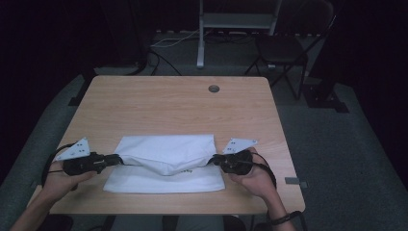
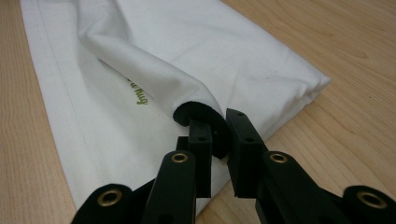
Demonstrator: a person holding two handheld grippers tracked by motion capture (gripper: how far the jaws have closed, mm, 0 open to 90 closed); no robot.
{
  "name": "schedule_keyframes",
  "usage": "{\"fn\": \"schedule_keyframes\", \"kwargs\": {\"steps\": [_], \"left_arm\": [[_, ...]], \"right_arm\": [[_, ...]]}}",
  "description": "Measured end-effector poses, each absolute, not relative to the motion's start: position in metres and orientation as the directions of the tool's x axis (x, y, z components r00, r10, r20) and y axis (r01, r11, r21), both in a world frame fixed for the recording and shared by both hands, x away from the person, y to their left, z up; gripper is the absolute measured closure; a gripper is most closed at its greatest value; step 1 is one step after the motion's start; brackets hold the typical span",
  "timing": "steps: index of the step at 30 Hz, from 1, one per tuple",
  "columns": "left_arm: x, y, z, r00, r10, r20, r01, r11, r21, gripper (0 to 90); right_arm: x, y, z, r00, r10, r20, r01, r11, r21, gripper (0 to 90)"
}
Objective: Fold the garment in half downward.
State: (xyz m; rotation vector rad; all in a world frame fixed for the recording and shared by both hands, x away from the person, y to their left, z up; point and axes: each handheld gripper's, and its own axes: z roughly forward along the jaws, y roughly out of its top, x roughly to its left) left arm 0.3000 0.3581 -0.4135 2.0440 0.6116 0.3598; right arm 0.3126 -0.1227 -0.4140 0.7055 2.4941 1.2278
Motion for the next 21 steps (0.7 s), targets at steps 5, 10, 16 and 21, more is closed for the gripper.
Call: {"fn": "schedule_keyframes", "kwargs": {"steps": [5,10,16,21], "left_arm": [[0.296,0.358,-0.416,0.836,0.549,0.004,0.281,-0.434,0.856,82.4],[0.293,0.358,-0.415,0.837,0.547,0.004,0.278,-0.432,0.858,82.4],[0.289,0.357,-0.416,0.84,0.542,0.004,0.276,-0.434,0.858,82.4],[0.286,0.358,-0.417,0.842,0.54,0.001,0.277,-0.433,0.858,82.4]], "right_arm": [[0.31,-0.123,-0.415,-0.846,0.533,-0.027,0.305,0.524,0.795,81.2],[0.307,-0.124,-0.414,-0.846,0.532,-0.033,0.3,0.525,0.796,81.2],[0.305,-0.124,-0.414,-0.848,0.529,-0.035,0.299,0.532,0.793,81.2],[0.303,-0.124,-0.414,-0.849,0.527,-0.036,0.296,0.532,0.793,81.2]]}}
